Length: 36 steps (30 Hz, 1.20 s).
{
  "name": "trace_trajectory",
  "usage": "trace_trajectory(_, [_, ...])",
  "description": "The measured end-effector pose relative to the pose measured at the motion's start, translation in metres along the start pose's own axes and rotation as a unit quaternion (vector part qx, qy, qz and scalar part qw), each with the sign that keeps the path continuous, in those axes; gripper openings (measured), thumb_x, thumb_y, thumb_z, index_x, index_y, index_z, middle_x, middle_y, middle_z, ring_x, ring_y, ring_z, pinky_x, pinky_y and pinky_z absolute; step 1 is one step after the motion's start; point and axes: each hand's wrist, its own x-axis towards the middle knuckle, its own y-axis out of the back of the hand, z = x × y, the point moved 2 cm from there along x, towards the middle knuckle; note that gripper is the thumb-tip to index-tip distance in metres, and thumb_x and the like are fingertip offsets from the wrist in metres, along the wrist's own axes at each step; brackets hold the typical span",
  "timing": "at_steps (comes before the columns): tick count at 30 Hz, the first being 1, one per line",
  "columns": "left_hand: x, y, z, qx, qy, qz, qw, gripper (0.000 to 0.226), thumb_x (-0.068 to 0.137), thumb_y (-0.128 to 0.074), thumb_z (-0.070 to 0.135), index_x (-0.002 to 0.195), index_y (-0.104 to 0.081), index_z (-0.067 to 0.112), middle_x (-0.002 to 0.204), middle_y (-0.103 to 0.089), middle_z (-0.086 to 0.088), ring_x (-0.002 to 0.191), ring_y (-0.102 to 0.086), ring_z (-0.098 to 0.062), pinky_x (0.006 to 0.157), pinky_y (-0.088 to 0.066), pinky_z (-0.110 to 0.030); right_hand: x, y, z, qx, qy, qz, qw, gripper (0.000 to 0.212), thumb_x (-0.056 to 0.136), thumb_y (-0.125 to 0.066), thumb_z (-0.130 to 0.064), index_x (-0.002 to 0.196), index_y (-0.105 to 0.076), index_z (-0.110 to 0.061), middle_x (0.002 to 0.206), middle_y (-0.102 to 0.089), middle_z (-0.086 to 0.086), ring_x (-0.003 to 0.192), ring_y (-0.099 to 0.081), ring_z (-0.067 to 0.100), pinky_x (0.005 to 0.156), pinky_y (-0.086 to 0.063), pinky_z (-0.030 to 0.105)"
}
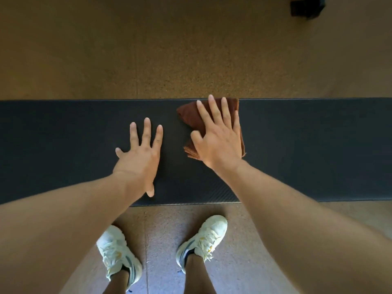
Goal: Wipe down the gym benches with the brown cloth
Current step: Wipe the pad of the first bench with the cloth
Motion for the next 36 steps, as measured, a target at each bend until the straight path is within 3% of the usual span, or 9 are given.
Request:
trace_trajectory(5, [0.0,-0.003,-0.003,0.006,-0.004,0.02,1.0,0.171,0.051,-0.099,0.043,0.151,0.037,0.018,0.156,0.046,-0.013,0.15,0.027,-0.044,0.114,-0.035,-0.065,-0.048,-0.015,0.009,0.004,0.009,0.049,0.999,0.074,0.097,-0.04,-0.05,0.167,-0.02,-0.033,0.177,-0.006,-0.001,0.163,0.008,0.023,0.131,0.0,0.054])
trace_trajectory(11, [0.0,-0.004,-0.009,-0.005,-0.02,0.053,0.998,0.168,0.052,-0.098,0.046,0.152,0.035,0.022,0.159,0.042,-0.01,0.151,0.026,-0.041,0.114,-0.036,-0.061,-0.124,-0.026,0.048,-0.137,0.233,-0.057,0.961,0.075,0.096,-0.046,-0.052,0.166,-0.023,-0.036,0.175,-0.017,-0.003,0.163,-0.005,0.024,0.13,-0.01,0.059])
trace_trajectory(15, [0.002,-0.01,-0.015,-0.027,-0.04,0.087,0.995,0.167,0.052,-0.098,0.047,0.153,0.033,0.024,0.161,0.04,-0.007,0.152,0.025,-0.04,0.113,-0.037,-0.06,-0.036,0.008,0.047,-0.038,-0.021,0.016,0.999,0.071,0.099,-0.034,-0.05,0.166,-0.014,-0.039,0.177,-0.002,-0.009,0.163,0.01,0.018,0.131,0.004,0.054])
trace_trajectory(19, [-0.015,-0.031,-0.036,-0.129,-0.113,0.144,0.974,0.146,0.068,-0.088,0.053,0.157,0.024,0.027,0.166,0.029,0.001,0.155,0.019,-0.028,0.124,-0.024,-0.052,0.025,0.012,-0.027,0.112,-0.242,0.081,0.96,0.064,0.107,-0.035,-0.043,0.168,-0.015,-0.035,0.177,0.004,-0.005,0.162,0.016,0.023,0.13,0.008,0.053])
trace_trajectory(21, [-0.036,-0.06,-0.056,-0.241,-0.138,0.213,0.937,0.122,0.08,-0.077,0.053,0.161,0.012,0.028,0.17,0.018,0.005,0.157,0.011,-0.018,0.125,-0.023,-0.042,0.03,-0.002,-0.078,0.112,-0.199,0.08,0.97,0.063,0.106,-0.037,-0.042,0.167,-0.02,-0.035,0.177,-0.001,-0.005,0.162,0.014,0.023,0.131,0.007,0.053])
trace_trajectory(24, [-0.06,-0.108,-0.093,-0.375,-0.065,0.337,0.861,0.091,0.093,-0.068,0.038,0.162,-0.01,0.026,0.171,-0.003,0.008,0.157,-0.004,-0.011,0.118,-0.026,-0.035,-0.011,-0.044,-0.143,0.03,0.067,0.046,0.996,0.065,0.103,-0.045,-0.042,0.165,-0.027,-0.036,0.176,-0.01,-0.006,0.163,0.006,0.02,0.132,0.003,0.05])
trace_trajectory(27, [-0.073,-0.132,-0.122,-0.424,0.015,0.308,0.852,0.08,0.099,-0.058,0.032,0.162,-0.009,0.025,0.17,-0.002,0.011,0.156,0.001,-0.006,0.125,-0.019,-0.037,-0.1,-0.082,-0.145,-0.056,0.244,-0.035,0.968,0.067,0.101,-0.047,-0.042,0.164,-0.027,-0.037,0.176,-0.013,-0.008,0.164,0.003,0.02,0.133,-0.005,0.05])
trace_trajectory(31, [-0.091,-0.126,-0.134,-0.452,0.018,0.268,0.851,0.077,0.099,-0.036,0.056,0.162,-0.001,0.029,0.167,0.008,0.018,0.153,0.011,0.002,0.122,-0.004,-0.024,-0.167,-0.081,-0.094,-0.08,0.209,-0.1,0.969,0.066,0.104,-0.042,-0.037,0.165,-0.019,-0.043,0.175,-0.006,-0.018,0.163,0.002,0.014,0.13,-0.013,0.049])
trace_trajectory(36, [-0.1,-0.125,-0.122,-0.447,-0.002,0.297,0.843,0.076,0.096,-0.021,0.06,0.161,-0.002,0.027,0.167,0.01,0.018,0.151,0.016,0.007,0.12,0.004,-0.016,-0.055,-0.05,-0.139,0.024,0.034,-0.018,0.999,0.058,0.11,-0.028,-0.046,0.167,-0.02,-0.035,0.176,-0.005,-0.011,0.162,0.011,0.017,0.132,0.001,0.051])
